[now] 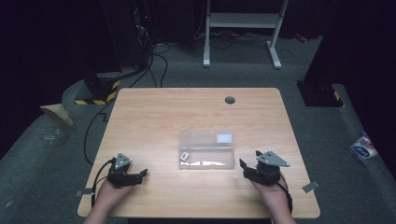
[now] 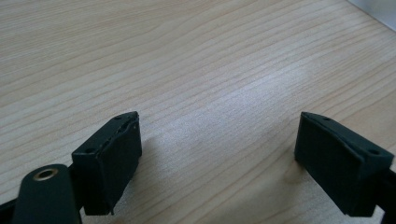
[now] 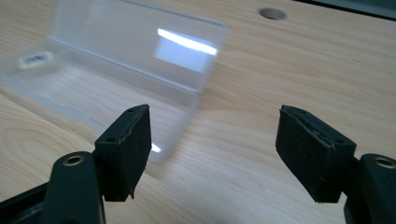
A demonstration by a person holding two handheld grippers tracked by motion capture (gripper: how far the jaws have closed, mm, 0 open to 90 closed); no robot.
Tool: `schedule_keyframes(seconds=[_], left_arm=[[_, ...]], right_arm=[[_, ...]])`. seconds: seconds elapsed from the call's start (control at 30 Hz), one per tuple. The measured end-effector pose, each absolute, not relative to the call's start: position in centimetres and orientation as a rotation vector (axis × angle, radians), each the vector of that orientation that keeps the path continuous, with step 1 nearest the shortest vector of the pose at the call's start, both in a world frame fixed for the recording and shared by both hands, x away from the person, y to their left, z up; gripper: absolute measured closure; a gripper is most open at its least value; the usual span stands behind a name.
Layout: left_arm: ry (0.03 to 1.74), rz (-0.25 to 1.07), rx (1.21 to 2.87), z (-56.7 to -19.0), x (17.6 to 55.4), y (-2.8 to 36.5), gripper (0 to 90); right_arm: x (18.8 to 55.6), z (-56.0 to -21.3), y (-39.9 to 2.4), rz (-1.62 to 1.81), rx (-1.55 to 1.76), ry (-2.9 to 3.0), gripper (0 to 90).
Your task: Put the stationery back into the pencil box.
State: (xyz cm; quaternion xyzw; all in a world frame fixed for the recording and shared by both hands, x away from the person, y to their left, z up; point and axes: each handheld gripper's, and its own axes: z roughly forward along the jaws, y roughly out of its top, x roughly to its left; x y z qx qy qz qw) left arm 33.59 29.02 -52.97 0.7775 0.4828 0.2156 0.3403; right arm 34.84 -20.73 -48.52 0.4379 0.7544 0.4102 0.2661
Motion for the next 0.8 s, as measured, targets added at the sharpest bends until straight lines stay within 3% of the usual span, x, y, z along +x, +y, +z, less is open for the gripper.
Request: schedule_keyframes(seconds=[0.27, 0.8], left_arm=[[1.266, 0.564, 2.019, -53.0, 33.3, 29.0, 15.4], [1.254, 0.557, 2.027, -53.0, 33.5, 29.0, 15.0]], right_arm=[[34.7, -50.8, -25.0, 0.89, 1.343, 2.034, 21.5], [35.9, -52.4, -25.0, 0.846, 1.477, 2.056, 16.9]])
